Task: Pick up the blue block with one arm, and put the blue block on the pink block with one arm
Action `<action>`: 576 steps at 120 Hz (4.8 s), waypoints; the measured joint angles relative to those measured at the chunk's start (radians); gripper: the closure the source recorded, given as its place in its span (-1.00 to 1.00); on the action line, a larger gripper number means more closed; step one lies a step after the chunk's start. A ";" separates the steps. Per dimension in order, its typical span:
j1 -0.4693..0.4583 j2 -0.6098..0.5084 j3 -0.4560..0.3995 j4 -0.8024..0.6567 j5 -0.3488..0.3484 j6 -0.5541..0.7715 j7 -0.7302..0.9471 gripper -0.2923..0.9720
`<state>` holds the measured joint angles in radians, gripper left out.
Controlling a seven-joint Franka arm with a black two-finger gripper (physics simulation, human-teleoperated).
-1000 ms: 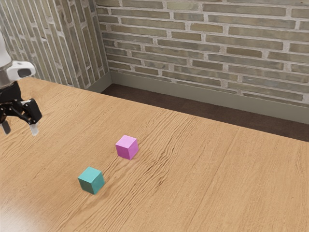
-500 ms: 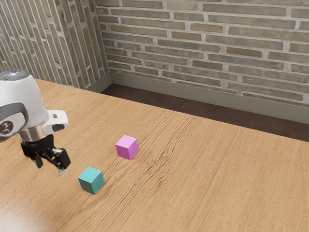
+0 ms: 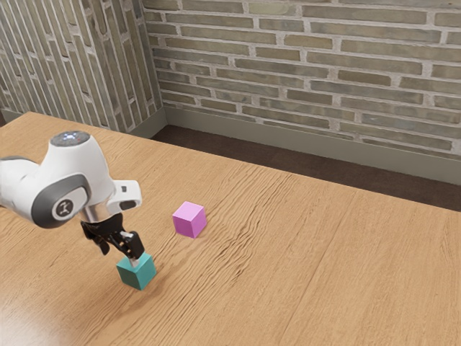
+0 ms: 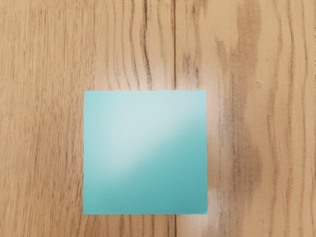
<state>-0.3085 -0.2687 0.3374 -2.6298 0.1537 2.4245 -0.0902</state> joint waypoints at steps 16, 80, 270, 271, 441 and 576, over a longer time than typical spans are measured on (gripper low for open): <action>-0.002 0.044 0.000 -0.001 -0.001 0.049 0.024 -0.51; -0.020 0.113 0.020 -0.010 -0.034 0.162 0.113 -0.51; -0.043 0.187 0.022 -0.003 -0.141 0.269 0.178 0.05; -0.043 0.185 0.022 -0.003 -0.140 0.269 0.178 0.05; -0.044 0.661 0.036 0.854 -0.196 -0.242 0.233 0.15; -0.074 0.581 0.045 0.675 -0.253 -0.038 0.163 0.17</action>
<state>-0.3828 0.3127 0.3821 -1.9553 -0.0996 2.3866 0.0728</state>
